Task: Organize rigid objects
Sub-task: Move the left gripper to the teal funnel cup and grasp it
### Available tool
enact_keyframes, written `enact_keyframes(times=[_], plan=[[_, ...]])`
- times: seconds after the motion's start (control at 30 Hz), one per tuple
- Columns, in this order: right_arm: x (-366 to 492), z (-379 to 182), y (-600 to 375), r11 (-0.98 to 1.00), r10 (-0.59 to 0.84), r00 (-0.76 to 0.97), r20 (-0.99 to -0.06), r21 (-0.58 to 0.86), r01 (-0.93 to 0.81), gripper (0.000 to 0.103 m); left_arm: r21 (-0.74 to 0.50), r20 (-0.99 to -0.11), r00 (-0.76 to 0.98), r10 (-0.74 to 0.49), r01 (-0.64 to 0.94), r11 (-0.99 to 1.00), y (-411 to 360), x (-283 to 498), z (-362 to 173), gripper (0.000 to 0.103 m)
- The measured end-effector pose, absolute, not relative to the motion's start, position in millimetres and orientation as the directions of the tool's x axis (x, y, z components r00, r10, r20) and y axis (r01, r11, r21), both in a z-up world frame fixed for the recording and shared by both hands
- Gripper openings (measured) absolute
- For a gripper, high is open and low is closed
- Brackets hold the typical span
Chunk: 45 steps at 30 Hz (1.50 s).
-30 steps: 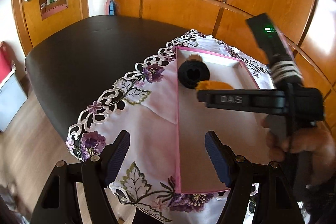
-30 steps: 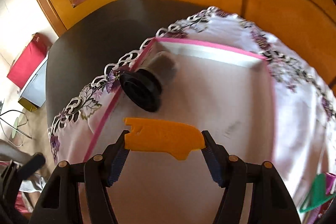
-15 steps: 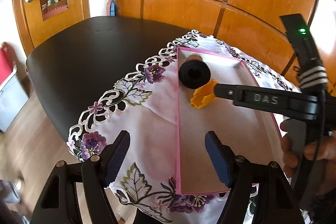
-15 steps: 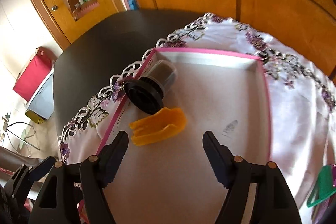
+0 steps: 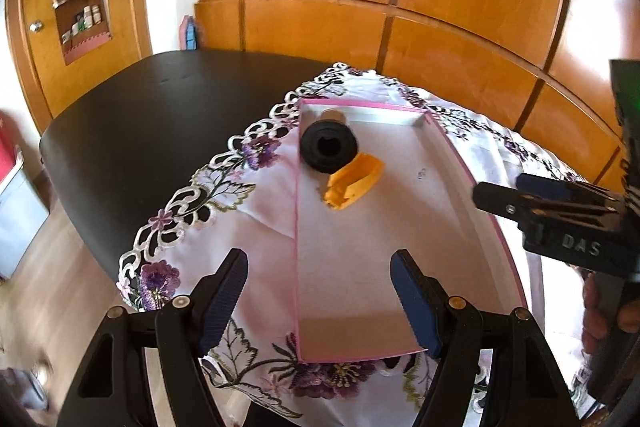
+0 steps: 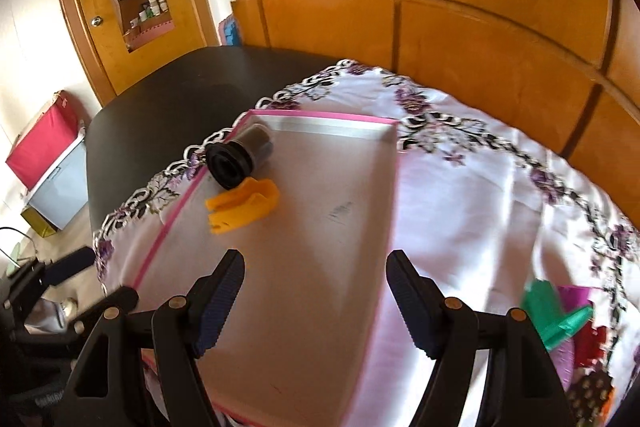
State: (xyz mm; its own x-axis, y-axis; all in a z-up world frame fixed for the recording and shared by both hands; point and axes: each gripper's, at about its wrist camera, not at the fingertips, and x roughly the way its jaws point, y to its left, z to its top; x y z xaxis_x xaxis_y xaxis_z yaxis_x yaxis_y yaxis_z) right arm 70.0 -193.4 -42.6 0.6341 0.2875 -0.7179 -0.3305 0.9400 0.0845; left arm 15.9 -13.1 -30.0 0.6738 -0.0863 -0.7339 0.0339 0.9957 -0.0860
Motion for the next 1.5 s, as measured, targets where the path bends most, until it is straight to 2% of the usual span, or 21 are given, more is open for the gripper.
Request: enact_keyframes(times=[0.27,0.47,0.77,0.87,0.93,1.07,1.5], plan=[[45,-31,-258,0.972,0.211,0.690,-0.692,0.076,-0.221,0.074,-0.056,-0.721,0.683,-0.117,0.112,0.992,-39,16,-22,0.074],[28,-25,-324,0.995,0.099,0.726,-0.680,0.052,-0.088,0.074,-0.035,-0.714,0.682,-0.161,0.194,0.980,-67,18,-17,0.074],[6,-25,-439,0.979,-0.126,0.753,-0.646,0.043,0.201,0.074,-0.009,-0.717,0.658,-0.231,0.322,0.947,-117,24,-15,0.074],[-1,-40,-476,0.940,-0.181,0.739,-0.649,0.108,0.324,0.074,0.002,-0.720,0.648,-0.251,0.363,0.932,-135,25,-16,0.074],[1,-47,-493,0.911,-0.186,0.705,-0.685,0.148,0.384,0.074,0.008,-0.724,0.639,-0.261,0.386,0.922,-147,25,-17,0.074],[-3,-44,-508,0.884,-0.161,0.729,-0.666,0.231,0.406,0.074,0.020,-0.735,0.619,-0.278,0.430,0.902,-168,27,-20,0.074],[-4,-45,-511,0.879,-0.141,0.724,-0.675,0.252,0.405,0.074,0.047,-0.770,0.564,-0.299,0.518,0.854,-224,36,-35,0.074]])
